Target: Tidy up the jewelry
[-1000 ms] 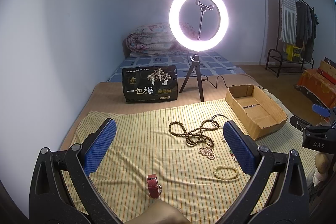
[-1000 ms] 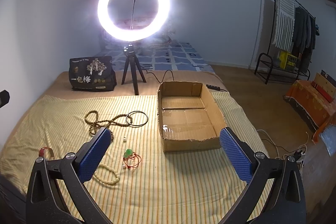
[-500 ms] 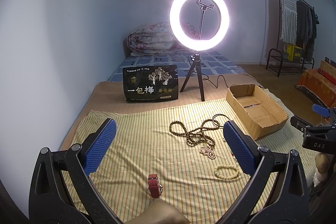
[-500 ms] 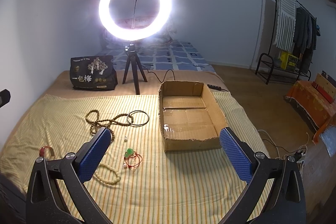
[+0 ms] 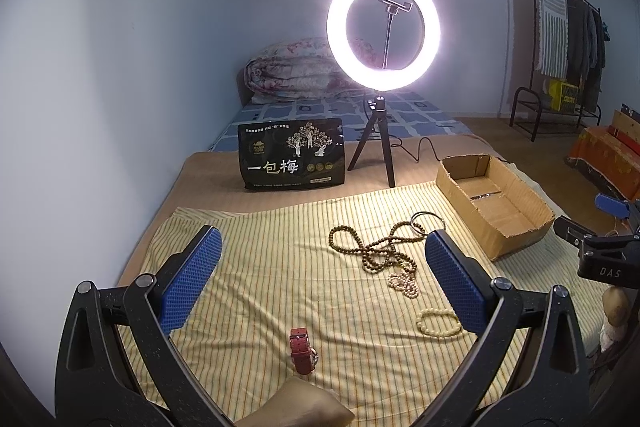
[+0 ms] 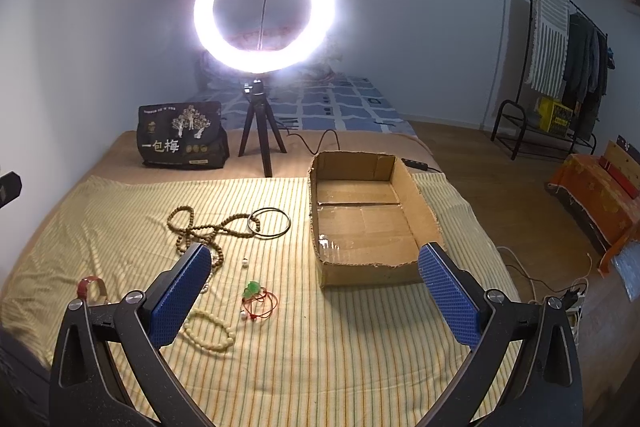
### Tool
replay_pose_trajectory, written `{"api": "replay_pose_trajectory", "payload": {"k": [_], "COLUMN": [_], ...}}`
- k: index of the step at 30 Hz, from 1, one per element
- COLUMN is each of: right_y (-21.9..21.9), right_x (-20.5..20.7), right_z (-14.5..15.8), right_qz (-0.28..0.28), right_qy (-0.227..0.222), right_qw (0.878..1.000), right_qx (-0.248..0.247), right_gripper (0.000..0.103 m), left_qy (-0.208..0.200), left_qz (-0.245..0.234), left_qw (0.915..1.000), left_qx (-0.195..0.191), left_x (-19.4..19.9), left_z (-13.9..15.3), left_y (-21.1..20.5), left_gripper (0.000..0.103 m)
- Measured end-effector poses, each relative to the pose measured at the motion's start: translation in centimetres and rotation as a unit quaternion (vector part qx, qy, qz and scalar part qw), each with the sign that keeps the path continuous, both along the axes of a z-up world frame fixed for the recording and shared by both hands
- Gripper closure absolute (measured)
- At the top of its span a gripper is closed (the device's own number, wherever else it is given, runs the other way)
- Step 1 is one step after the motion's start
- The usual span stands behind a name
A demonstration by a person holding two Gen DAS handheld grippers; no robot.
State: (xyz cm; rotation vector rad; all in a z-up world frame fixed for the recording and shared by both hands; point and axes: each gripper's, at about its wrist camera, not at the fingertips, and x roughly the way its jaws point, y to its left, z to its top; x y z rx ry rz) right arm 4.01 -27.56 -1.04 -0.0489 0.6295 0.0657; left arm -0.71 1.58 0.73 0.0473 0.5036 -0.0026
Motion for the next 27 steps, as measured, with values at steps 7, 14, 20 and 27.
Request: {"api": "replay_pose_trajectory", "payload": {"k": [7, 14, 20, 27], "right_y": [0.4, 2.5, 4.7, 6.7], "right_x": [0.5, 0.8, 0.9, 1.1], "right_z": [-0.7, -2.1, -4.0, -6.5], "right_qz": [0.013, 0.069, 0.127, 0.189], "right_qy": [0.016, 0.029, 0.056, 0.104], "right_qw": [1.0, 0.997, 0.99, 0.976], "right_qx": [0.014, -0.003, -0.015, -0.011], "right_gripper": [0.0, 0.0, 0.0, 0.001], "left_qy": [0.017, 0.052, 0.098, 0.165], "left_qz": [0.015, 0.033, 0.044, 0.026], "left_qw": [0.9997, 0.998, 0.9932, 0.9829], "left_qx": [-0.002, -0.015, -0.044, -0.077], "left_x": [0.5, 1.5, 2.3, 3.5], "left_z": [-0.9, -2.6, -4.5, -7.4], "left_y": [1.7, 4.2, 6.7, 7.4], "left_gripper": [0.0, 0.0, 0.0, 0.008]}}
